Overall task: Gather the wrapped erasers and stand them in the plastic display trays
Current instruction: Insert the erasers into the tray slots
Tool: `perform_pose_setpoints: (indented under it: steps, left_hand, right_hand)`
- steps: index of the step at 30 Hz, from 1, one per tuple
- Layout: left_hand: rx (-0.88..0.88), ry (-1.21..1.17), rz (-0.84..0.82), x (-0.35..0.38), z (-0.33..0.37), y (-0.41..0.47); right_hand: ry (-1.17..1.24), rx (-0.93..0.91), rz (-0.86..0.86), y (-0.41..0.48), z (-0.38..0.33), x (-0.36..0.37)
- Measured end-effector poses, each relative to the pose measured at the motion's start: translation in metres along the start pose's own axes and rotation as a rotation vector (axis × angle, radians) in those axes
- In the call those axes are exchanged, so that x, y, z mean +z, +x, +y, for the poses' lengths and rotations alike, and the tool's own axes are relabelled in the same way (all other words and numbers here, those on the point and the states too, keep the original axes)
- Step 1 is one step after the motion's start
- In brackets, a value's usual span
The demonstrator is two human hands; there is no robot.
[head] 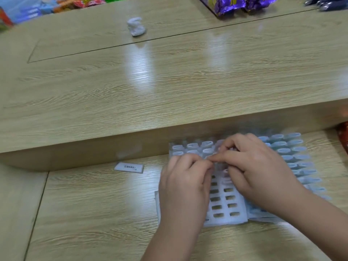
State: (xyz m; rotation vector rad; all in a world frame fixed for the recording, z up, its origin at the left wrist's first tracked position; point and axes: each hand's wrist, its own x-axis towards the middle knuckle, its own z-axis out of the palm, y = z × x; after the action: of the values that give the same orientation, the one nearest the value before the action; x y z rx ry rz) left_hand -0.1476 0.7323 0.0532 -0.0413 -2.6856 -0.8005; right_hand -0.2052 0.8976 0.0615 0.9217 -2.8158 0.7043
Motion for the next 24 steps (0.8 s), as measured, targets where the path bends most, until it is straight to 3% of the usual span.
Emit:
perform_pose_setpoints:
  steps: [5, 9, 13, 16, 20, 24]
  left_hand:
    - [0.060, -0.090, -0.010, -0.023, -0.022, -0.006]
    - [-0.329, -0.193, 0.165, -0.055, -0.090, -0.027]
    - [-0.559, -0.057, 0.086, -0.080, -0.150, -0.052]
    - [-0.536, -0.066, 0.025, -0.086, -0.165, -0.066]
    - [-0.355, 0.013, -0.156, -0.072, -0.134, -0.079]
    - [-0.267, 0.178, -0.259, -0.045, -0.101, -0.088]
  right_hand:
    - [0.099, 0.058, 0.079, 0.008, -0.027, 0.001]
    - [0.146, -0.063, 0.078, 0.033, -0.080, 0.017]
    - [-0.006, -0.118, -0.237, 0.069, -0.128, 0.067]
    - [-0.190, -0.071, -0.334, 0.091, -0.150, 0.097]
    - [-0.404, -0.082, -0.336, 0.104, -0.160, 0.113]
    - [-0.455, -0.023, -0.406, 0.104, -0.164, 0.108]
